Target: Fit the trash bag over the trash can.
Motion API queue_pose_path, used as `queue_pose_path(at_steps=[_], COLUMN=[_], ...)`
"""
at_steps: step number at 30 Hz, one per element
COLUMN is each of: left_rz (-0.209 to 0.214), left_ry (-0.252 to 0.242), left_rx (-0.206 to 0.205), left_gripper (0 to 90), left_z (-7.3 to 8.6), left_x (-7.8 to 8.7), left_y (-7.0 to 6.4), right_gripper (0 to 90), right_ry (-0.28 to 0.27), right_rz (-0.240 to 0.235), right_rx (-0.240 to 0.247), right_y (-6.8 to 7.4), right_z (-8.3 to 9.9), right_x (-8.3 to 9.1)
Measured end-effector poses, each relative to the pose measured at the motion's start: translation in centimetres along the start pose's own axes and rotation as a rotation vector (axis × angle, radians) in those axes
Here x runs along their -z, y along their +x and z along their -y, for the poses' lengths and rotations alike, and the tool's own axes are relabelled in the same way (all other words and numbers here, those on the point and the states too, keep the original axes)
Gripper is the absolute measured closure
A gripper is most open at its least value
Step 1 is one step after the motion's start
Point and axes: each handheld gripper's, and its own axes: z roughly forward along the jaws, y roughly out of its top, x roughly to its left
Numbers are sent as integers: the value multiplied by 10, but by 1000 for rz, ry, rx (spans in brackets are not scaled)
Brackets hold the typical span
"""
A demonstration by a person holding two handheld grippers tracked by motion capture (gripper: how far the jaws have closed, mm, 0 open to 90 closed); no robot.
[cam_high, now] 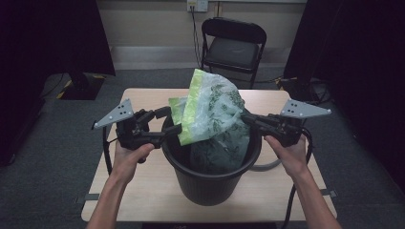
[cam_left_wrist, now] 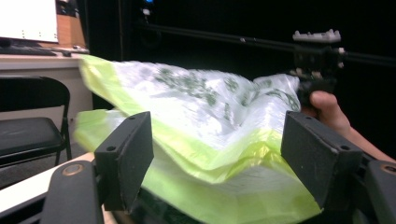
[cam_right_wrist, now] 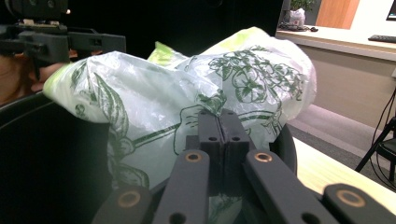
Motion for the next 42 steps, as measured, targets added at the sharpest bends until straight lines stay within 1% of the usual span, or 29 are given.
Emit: queue_pose_path(at_steps=[3,6,8,10,11,12,14,15,16,17,18,19,21,22,23,24,25,26,28,30,31,33,34,35,36,37,38,39,42], left_rz=[21,25,25,28,27,33,32,30,39,37,39,39,42,35,42,42,39,42,36,50,45,36,31,31,27,21,21,14,3], left_ry=[0,8,1,0,2,7,6,5,1,1,7,7,12,18,28,28,55,71,86,84,78,76,77,77,79,83,83,78,83], left_rx=[-8,-23,-27,-33,-35,-35,-33,-40,-40,-45,-49,-57,-59,-66,-75,-75,-99,-109,-119,-119,-118,-121,-121,-121,-124,-122,-122,-117,-121], left_gripper=[261,261,260,255,252,236,226,223,223,206,206,199,201,227,291,371,484,572,723,854,883,893,894,894,894,894,894,894,893], left_z=[-1,-3,-4,-4,-5,-5,-6,-6,-7,-7,-8,-8,-9,-9,-9,-9,-8,-8,-8,-8,-9,-10,-11,-11,-11,-11,-11,-11,-11], left_x=[-4,-6,-7,-7,-9,-10,-11,-11,-12,-13,-14,-15,-15,-15,-15,-15,-15,-15,-15,-14,-15,-15,-15,-15,-15,-15,-15,-15,-15], left_y=[-4,-9,-11,-12,-12,-12,-12,-12,-13,-14,-15,-16,-17,-17,-17,-17,-17,-17,-17,-16,-16,-16,-16,-16,-16,-16,-16,-15,-15], right_gripper=[900,900,900,900,900,900,900,900,900,900,900,900,900,900,900,900,900,900,900,900,900,894,803,803,711,605,605,546,524], right_ry=[-7,-27,-56,-72,-95,-99,-99,-86,-86,-83,-83,-79,-80,-86,-83,-83,-79,-75,-77,-78,-75,-58,-44,-44,-38,-39,-39,-41,-51], right_rz=[4,17,50,55,84,96,101,123,123,134,134,141,143,134,132,132,119,110,100,95,87,78,73,73,73,93,93,93,81], right_rx=[5,15,10,-1,-24,-31,-42,-54,-54,-75,-75,-96,-100,-102,-95,-95,-88,-78,-71,-61,-59,-46,-39,-39,-33,-29,-29,-27,-14], right_y=[3,7,9,8,7,5,4,3,3,1,1,-1,-1,1,2,2,5,6,8,9,8,8,8,8,7,8,8,9,13], right_z=[-5,-12,-15,-17,-20,-21,-22,-24,-24,-26,-26,-29,-30,-32,-32,-32,-32,-32,-33,-33,-33,-31,-30,-30,-29,-28,-28,-28,-29], right_x=[-3,-3,-3,-2,-3,-4,-6,-10,-10,-15,-15,-19,-21,-23,-23,-23,-24,-24,-22,-21,-20,-20,-20,-20,-19,-16,-16,-11,-7])
